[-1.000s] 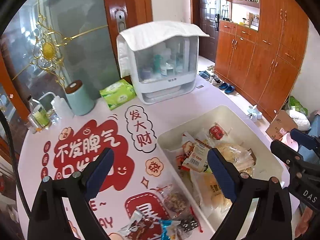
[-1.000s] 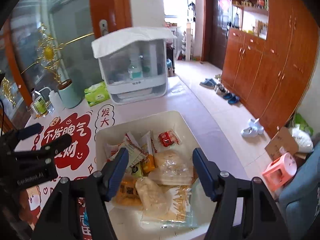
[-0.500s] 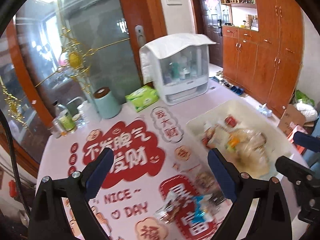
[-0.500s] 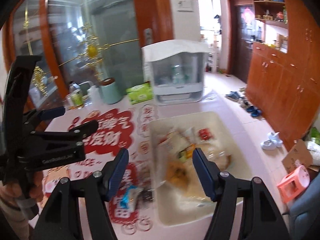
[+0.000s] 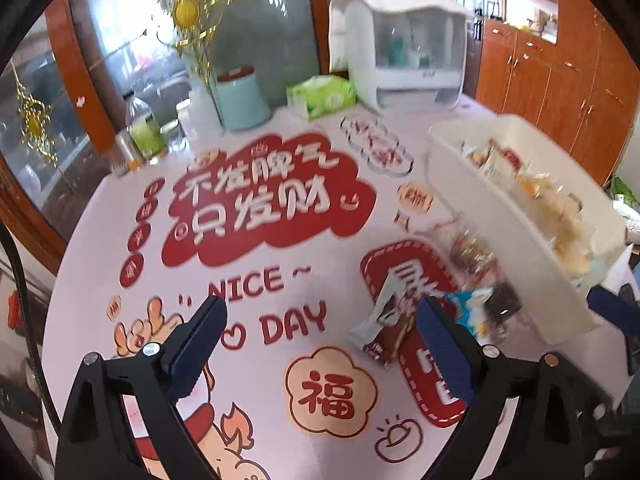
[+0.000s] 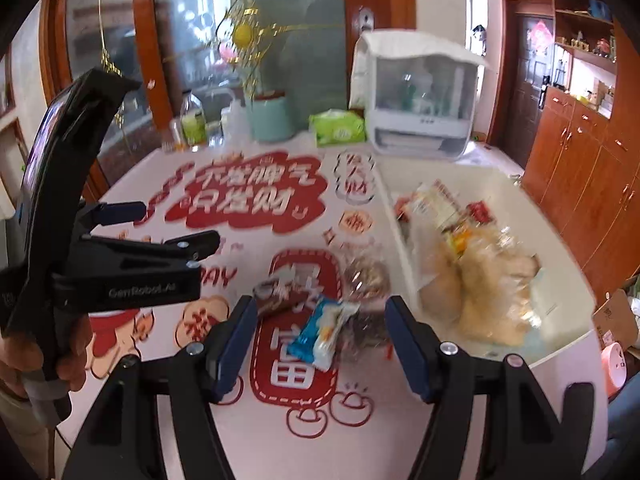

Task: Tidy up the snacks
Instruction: 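Grasp the brown wafer pack with left tool while right tool grasps the blue-white snack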

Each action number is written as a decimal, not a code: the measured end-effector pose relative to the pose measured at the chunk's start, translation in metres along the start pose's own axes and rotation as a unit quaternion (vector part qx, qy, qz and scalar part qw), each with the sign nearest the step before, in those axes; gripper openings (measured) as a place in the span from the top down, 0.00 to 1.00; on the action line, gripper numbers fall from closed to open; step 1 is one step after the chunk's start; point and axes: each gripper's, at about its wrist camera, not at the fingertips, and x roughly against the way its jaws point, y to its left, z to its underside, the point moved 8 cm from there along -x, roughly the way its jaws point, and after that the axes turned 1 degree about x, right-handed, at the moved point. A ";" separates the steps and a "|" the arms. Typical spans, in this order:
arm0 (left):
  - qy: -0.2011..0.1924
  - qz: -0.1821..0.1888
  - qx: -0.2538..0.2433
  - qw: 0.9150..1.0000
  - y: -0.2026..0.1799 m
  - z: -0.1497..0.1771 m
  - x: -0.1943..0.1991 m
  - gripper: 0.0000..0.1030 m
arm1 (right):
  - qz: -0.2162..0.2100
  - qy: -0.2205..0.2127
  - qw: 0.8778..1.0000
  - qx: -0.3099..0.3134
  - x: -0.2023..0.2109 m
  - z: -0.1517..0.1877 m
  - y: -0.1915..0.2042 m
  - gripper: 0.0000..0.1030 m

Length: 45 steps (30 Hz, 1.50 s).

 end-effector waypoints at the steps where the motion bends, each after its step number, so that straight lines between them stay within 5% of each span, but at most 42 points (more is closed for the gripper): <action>1: 0.003 -0.002 -0.002 1.000 0.000 0.003 -0.005 0.08 | -0.002 0.006 1.000 -0.001 -0.006 0.004 0.002 0.35; 10: 0.041 0.014 -0.055 0.998 -0.019 0.020 -0.054 0.08 | 0.020 0.062 0.998 -0.001 -0.073 0.036 0.007 0.35; 22: 0.101 0.075 -0.063 0.990 -0.042 0.031 -0.102 0.08 | 0.034 0.096 0.995 0.005 -0.122 0.058 0.005 0.36; 27: 0.120 0.080 -0.055 0.988 -0.045 0.037 -0.117 0.10 | 0.027 0.076 0.997 0.008 -0.123 0.057 0.005 0.53; 30: 0.114 0.093 -0.045 0.988 -0.046 0.036 -0.117 0.21 | 0.022 0.064 0.998 0.005 -0.122 0.056 0.003 0.61; 34: 0.099 0.095 -0.041 0.990 -0.047 0.033 -0.111 0.57 | 0.014 0.055 0.998 -0.001 -0.121 0.056 0.001 0.64; 45: 0.100 0.085 0.005 0.991 -0.043 0.045 -0.097 0.68 | -0.014 0.052 0.999 -0.008 -0.116 0.056 0.004 0.67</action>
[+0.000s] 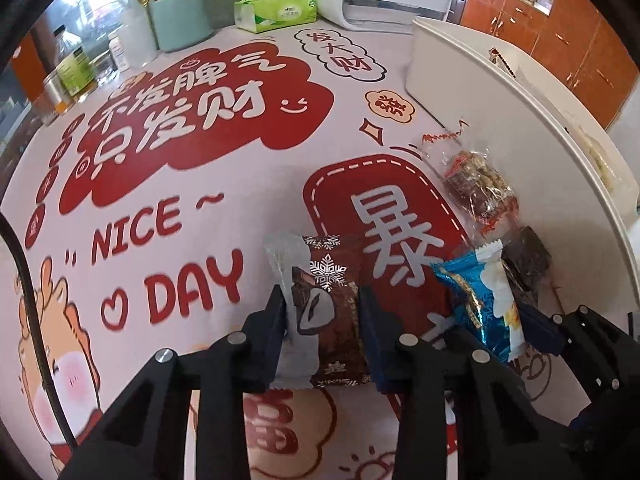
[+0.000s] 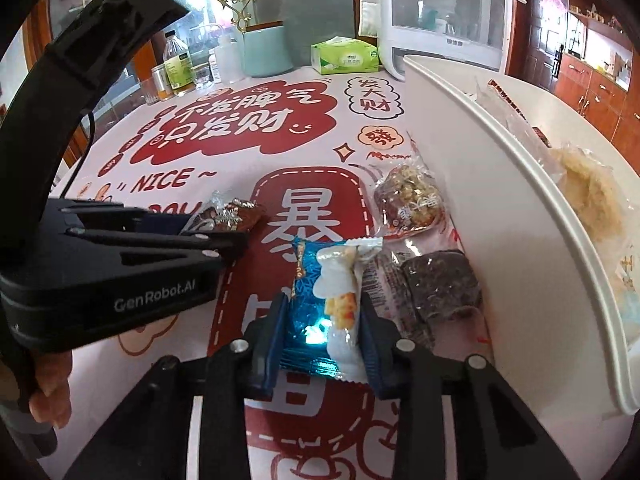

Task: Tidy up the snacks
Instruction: 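Grasp the brown wafer pack with left tool while right tool grasps the blue-white snack, then drop the wafer pack in the bin with left tool while right tool drops blue-white snack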

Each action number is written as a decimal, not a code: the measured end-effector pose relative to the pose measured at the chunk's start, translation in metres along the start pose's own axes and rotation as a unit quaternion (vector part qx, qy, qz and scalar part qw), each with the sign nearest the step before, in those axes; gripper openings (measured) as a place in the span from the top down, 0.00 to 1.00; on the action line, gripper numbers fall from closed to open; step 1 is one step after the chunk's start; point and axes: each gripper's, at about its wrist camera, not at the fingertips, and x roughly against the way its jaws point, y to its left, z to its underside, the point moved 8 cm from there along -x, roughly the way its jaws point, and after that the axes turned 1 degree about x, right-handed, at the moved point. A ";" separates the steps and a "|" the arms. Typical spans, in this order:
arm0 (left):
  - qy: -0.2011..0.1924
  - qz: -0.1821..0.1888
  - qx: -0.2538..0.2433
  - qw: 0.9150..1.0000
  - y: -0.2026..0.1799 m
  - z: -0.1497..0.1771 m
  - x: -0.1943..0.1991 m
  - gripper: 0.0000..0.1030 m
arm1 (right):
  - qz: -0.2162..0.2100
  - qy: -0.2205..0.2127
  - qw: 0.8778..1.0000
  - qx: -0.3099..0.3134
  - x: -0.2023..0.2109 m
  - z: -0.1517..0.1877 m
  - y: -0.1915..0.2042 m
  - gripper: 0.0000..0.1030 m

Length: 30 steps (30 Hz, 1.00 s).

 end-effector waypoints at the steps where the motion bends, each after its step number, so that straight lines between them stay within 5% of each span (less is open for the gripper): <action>1: 0.000 -0.001 0.003 1.000 0.000 0.002 0.003 0.68 | -0.002 -0.002 1.000 0.001 0.002 0.000 0.001 0.67; 20: -0.083 -0.025 0.009 0.996 -0.003 0.005 0.099 0.69 | -0.032 -0.067 0.997 0.029 0.070 -0.012 0.021 0.67; 30: -0.147 0.000 -0.026 0.989 -0.040 -0.034 0.163 0.69 | -0.020 -0.103 0.995 0.004 0.125 -0.025 -0.010 0.67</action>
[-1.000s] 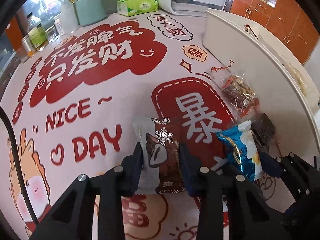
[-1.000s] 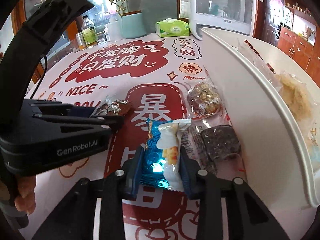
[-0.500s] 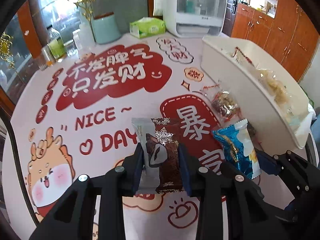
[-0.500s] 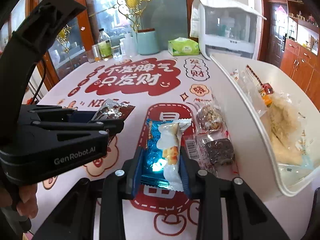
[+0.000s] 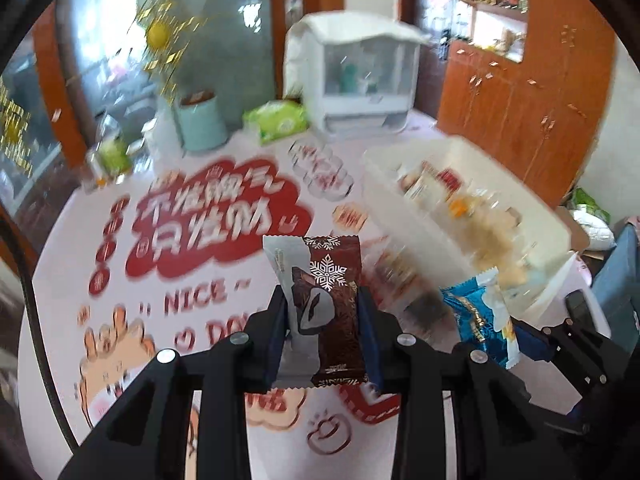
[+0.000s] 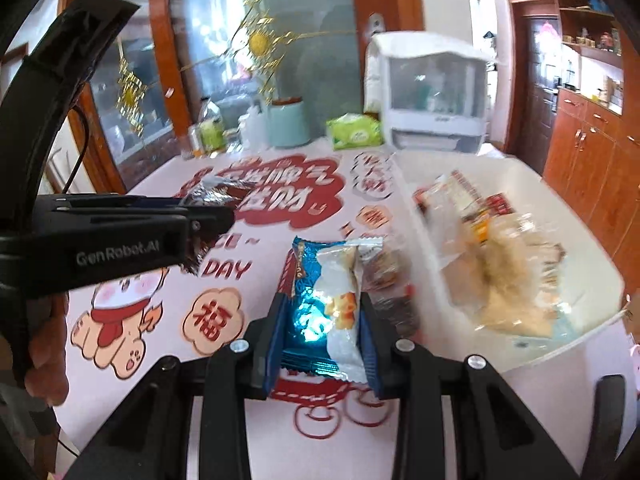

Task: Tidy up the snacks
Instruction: 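Drop the wafer pack in the bin with left tool while right tool drops blue-white snack, then grasp the brown-white chocolate pack with left tool while right tool grasps nut-cluster bag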

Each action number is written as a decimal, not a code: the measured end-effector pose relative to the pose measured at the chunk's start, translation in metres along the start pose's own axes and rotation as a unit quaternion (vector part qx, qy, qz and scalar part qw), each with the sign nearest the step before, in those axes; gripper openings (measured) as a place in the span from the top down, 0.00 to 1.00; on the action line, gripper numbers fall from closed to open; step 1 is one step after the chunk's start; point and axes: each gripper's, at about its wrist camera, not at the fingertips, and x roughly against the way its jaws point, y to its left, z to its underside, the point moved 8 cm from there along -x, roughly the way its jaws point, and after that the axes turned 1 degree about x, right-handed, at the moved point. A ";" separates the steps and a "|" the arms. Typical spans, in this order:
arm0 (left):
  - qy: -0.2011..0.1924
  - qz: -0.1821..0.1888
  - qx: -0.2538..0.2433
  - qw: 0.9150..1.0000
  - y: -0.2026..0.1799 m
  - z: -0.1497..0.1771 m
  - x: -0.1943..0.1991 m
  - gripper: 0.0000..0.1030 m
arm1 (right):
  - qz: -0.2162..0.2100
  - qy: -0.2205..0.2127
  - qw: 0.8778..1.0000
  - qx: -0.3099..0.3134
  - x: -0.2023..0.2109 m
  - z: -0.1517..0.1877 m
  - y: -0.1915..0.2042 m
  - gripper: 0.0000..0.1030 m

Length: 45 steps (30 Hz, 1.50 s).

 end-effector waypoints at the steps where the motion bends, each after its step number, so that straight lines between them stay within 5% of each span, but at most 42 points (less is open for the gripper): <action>1: -0.006 0.008 -0.003 1.000 -0.005 -0.009 0.004 0.69 | 0.007 -0.006 1.000 -0.004 0.006 -0.006 -0.007 0.67; 9: -0.106 0.012 -0.069 0.992 -0.063 -0.115 0.034 0.69 | 0.088 -0.061 0.993 -0.040 0.054 -0.066 -0.082 0.67; 16: -0.106 0.031 -0.074 0.991 -0.100 -0.163 0.010 0.69 | 0.149 -0.086 0.983 -0.065 0.073 -0.119 -0.138 0.67; 21: -0.037 0.044 -0.073 0.996 -0.121 -0.158 -0.047 0.69 | 0.157 -0.067 0.982 -0.077 0.061 -0.146 -0.168 0.67; 28: 0.049 0.028 -0.064 0.996 -0.135 -0.128 -0.119 0.67 | 0.147 0.013 0.986 -0.082 0.013 -0.132 -0.184 0.66; 30: 0.068 0.018 -0.068 0.995 -0.131 -0.117 -0.133 0.52 | 0.140 0.044 0.985 -0.085 -0.004 -0.118 -0.187 0.66; 32: 0.076 0.006 -0.071 0.995 -0.127 -0.108 -0.141 0.14 | 0.129 0.065 0.985 -0.090 -0.016 -0.108 -0.188 0.65; 38: 0.076 -0.007 -0.068 0.995 -0.112 -0.099 -0.144 0.12 | 0.129 0.079 0.984 -0.095 -0.027 -0.093 -0.187 0.50; 45: 0.075 -0.015 -0.066 0.995 -0.102 -0.095 -0.139 0.12 | 0.135 0.073 0.984 -0.085 -0.024 -0.097 -0.179 0.45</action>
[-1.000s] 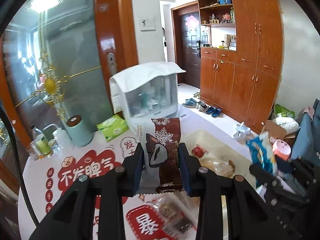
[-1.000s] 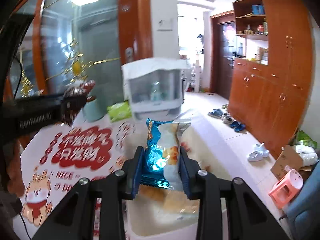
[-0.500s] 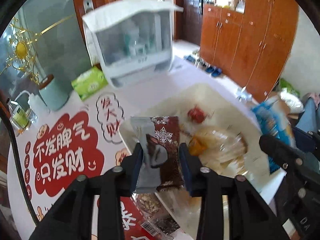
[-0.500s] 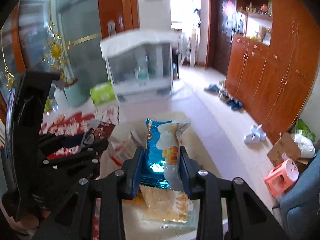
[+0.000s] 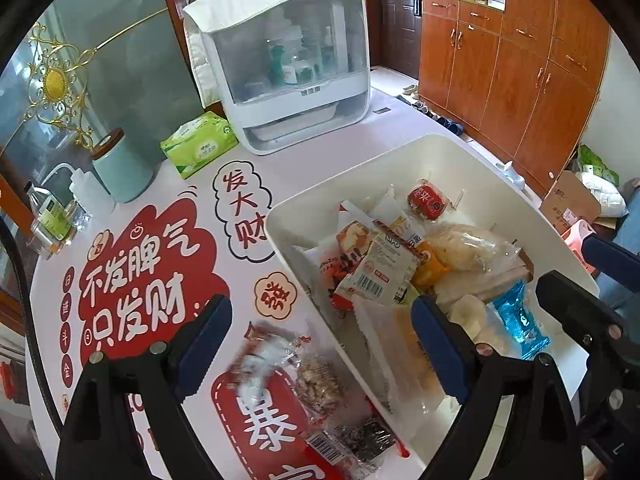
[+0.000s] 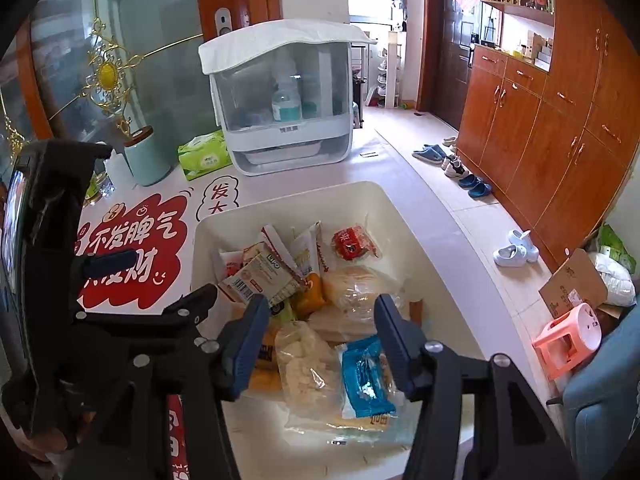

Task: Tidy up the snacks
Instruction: 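Grasp the brown-white chocolate pack with left tool while right tool grasps nut-cluster bag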

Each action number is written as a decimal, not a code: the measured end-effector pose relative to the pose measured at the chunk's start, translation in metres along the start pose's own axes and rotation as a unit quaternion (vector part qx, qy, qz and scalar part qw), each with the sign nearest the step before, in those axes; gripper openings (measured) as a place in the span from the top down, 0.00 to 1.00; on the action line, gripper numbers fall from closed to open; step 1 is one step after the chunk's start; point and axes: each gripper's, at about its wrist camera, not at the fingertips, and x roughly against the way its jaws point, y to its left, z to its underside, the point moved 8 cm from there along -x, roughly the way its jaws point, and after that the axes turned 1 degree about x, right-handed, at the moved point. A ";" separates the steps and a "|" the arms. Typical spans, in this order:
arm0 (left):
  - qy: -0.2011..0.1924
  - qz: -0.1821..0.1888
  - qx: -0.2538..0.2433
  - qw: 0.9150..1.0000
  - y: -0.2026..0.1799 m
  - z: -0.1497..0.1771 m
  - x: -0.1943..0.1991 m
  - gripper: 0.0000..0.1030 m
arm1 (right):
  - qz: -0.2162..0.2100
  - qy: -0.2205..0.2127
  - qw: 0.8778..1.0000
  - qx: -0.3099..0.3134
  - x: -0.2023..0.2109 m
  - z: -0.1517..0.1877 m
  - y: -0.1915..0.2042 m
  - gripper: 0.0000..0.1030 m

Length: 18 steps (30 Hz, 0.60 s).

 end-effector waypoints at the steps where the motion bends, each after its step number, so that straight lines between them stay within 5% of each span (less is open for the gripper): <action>1: -0.001 0.000 0.000 1.000 0.001 0.001 0.002 0.12 | 0.001 0.000 1.000 0.003 0.000 0.000 0.002 0.45; 18: -0.035 -0.032 0.006 0.999 0.046 0.017 0.059 0.12 | -0.016 -0.023 0.998 0.052 0.036 0.011 0.048 0.45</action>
